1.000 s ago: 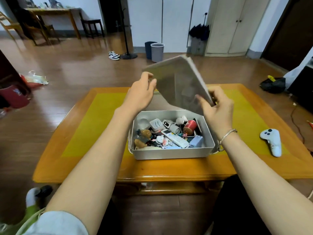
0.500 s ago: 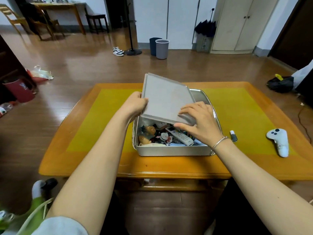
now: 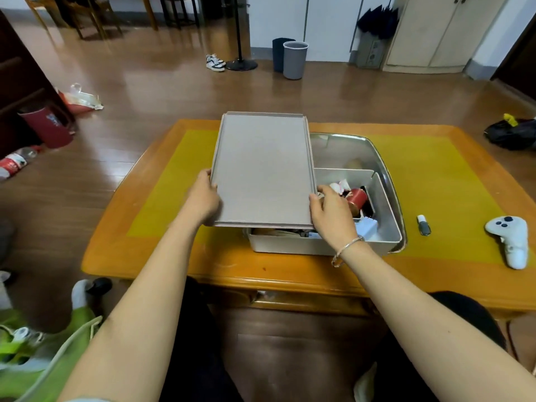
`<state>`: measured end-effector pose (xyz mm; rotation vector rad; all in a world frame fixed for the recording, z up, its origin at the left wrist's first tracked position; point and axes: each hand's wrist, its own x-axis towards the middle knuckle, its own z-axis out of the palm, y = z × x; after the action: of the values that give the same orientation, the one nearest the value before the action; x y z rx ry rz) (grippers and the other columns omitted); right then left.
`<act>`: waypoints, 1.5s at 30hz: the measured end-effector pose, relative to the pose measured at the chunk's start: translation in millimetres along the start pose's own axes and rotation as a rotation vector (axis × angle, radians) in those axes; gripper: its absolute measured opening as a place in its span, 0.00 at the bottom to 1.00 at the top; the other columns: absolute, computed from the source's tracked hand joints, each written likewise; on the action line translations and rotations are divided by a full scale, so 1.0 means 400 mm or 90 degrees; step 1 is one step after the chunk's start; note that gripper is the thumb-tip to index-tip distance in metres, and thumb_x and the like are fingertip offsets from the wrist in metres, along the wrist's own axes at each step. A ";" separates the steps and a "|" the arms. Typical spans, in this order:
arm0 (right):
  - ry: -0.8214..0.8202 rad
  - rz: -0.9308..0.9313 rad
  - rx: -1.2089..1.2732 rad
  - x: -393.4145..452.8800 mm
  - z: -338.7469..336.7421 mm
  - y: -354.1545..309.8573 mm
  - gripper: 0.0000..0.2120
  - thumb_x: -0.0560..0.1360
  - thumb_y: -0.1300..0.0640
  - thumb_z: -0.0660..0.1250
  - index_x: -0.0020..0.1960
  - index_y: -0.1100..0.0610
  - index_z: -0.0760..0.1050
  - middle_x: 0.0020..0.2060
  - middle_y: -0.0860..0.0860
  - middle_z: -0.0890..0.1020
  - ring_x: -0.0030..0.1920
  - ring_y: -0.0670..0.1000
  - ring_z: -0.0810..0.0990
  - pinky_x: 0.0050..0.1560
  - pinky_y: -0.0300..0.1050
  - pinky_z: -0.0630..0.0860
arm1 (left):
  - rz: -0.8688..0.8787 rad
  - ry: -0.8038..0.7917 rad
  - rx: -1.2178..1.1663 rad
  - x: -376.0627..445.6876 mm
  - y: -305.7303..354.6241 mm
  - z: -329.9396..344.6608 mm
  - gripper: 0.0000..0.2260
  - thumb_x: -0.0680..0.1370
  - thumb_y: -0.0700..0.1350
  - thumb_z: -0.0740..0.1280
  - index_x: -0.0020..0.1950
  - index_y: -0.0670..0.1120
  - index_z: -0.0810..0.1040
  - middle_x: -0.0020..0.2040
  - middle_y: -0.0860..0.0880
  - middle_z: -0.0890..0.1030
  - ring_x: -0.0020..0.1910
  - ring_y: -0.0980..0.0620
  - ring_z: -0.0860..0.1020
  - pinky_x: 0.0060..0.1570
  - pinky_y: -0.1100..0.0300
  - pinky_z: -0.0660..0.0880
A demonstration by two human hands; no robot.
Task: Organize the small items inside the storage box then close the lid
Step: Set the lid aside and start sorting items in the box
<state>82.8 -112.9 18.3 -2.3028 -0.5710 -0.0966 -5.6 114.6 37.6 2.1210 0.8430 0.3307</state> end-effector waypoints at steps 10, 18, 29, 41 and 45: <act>-0.071 -0.090 -0.169 0.030 0.175 -0.064 0.14 0.80 0.50 0.53 0.55 0.58 0.71 0.46 0.58 0.81 0.46 0.60 0.79 0.39 0.47 0.69 | -0.084 0.180 0.162 0.089 -0.147 -0.022 0.18 0.76 0.36 0.54 0.65 0.46 0.68 0.60 0.37 0.76 0.58 0.35 0.74 0.52 0.45 0.72; -0.059 -0.074 -0.268 0.038 0.227 -0.009 0.19 0.79 0.45 0.53 0.60 0.54 0.73 0.55 0.54 0.75 0.56 0.56 0.71 0.53 0.52 0.66 | -0.127 0.273 0.151 0.162 -0.281 -0.116 0.18 0.75 0.34 0.56 0.64 0.47 0.70 0.59 0.38 0.78 0.56 0.35 0.75 0.46 0.49 0.68; -0.127 -0.001 -0.254 0.037 0.234 -0.002 0.21 0.75 0.48 0.57 0.66 0.54 0.68 0.64 0.53 0.69 0.65 0.56 0.64 0.62 0.56 0.63 | -0.148 0.209 0.239 0.193 -0.415 -0.110 0.23 0.77 0.34 0.54 0.70 0.49 0.66 0.63 0.40 0.77 0.59 0.37 0.75 0.51 0.48 0.70; -0.167 0.025 -0.231 0.033 0.226 -0.013 0.23 0.75 0.49 0.56 0.68 0.54 0.65 0.66 0.53 0.69 0.66 0.56 0.65 0.64 0.57 0.63 | -0.237 0.163 0.349 0.231 -0.436 -0.048 0.17 0.82 0.44 0.55 0.71 0.52 0.67 0.70 0.39 0.63 0.66 0.38 0.61 0.63 0.46 0.58; -0.162 0.025 -0.231 0.030 0.230 -0.012 0.22 0.75 0.49 0.57 0.68 0.54 0.65 0.65 0.53 0.70 0.65 0.56 0.66 0.62 0.57 0.63 | -0.170 0.080 0.395 0.214 -0.330 0.035 0.28 0.81 0.55 0.57 0.77 0.46 0.54 0.77 0.39 0.54 0.74 0.39 0.53 0.70 0.41 0.52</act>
<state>82.5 -42.1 -41.7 -2.7014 -0.6807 0.1247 4.7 222.5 -77.1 2.5185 1.4284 0.0602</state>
